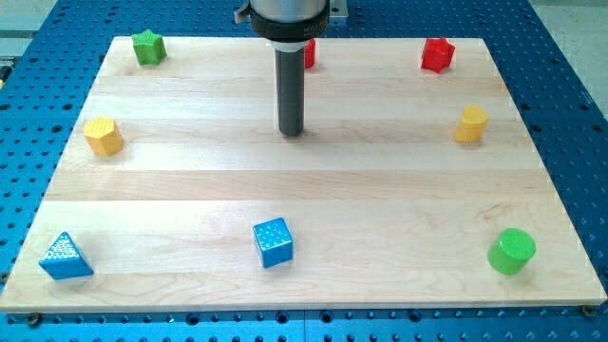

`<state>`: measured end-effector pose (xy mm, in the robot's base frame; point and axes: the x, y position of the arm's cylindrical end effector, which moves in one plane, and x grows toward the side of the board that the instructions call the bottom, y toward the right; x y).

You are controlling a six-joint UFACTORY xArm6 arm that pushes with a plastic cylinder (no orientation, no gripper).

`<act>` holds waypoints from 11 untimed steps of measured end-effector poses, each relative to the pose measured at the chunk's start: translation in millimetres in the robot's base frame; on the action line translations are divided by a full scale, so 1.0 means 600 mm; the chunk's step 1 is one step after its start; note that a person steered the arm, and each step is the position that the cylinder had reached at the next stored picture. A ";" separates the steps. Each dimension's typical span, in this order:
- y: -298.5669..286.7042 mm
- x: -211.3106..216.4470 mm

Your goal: Place your arm diagonally to the red circle

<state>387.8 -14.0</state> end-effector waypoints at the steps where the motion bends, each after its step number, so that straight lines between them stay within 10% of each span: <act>1: 0.000 -0.004; 7: 0.015 -0.048; 9: 0.160 0.070; 11: 0.184 -0.021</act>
